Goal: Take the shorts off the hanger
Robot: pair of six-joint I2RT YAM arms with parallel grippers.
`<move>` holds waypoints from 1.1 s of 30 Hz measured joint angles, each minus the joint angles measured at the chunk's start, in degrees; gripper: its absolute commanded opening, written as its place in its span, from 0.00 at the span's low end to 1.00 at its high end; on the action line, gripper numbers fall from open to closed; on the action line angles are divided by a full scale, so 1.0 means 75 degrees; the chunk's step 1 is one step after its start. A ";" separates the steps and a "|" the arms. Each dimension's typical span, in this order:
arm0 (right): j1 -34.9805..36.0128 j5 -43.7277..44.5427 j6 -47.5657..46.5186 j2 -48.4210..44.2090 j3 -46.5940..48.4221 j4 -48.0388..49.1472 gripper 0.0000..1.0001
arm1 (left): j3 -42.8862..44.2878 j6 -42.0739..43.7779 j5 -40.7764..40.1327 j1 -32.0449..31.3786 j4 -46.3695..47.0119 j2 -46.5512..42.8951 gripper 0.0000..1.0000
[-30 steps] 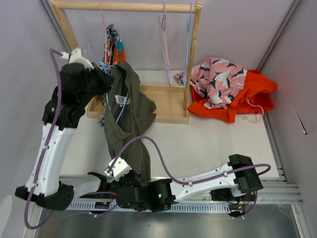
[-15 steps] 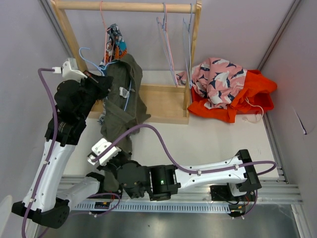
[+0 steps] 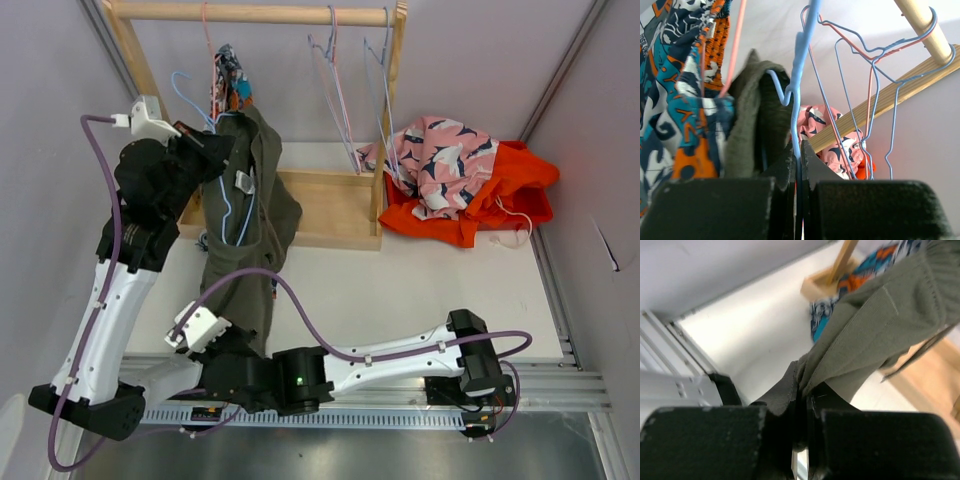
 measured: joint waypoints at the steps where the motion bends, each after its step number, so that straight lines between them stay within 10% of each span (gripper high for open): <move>1: -0.0006 0.0003 0.0230 0.0000 -0.0154 -0.0128 0.00 | 0.0131 0.0000 0.0003 0.0000 -0.0093 0.0085 0.00; 14: -0.0210 0.0163 0.1588 -0.0364 -0.1772 -0.0717 0.00 | 0.1749 0.0600 0.0638 0.0000 -0.1725 0.0493 0.00; 27: -0.1708 0.0385 -0.0388 -0.2973 -0.2594 0.0691 0.00 | 0.1594 0.2224 0.2515 -0.0181 -0.3529 -0.0973 0.00; 33: -0.0775 0.1492 -0.1233 -0.4686 -0.3593 0.1358 0.00 | 0.0775 0.2629 0.2328 -0.0251 -0.3815 -0.1722 0.00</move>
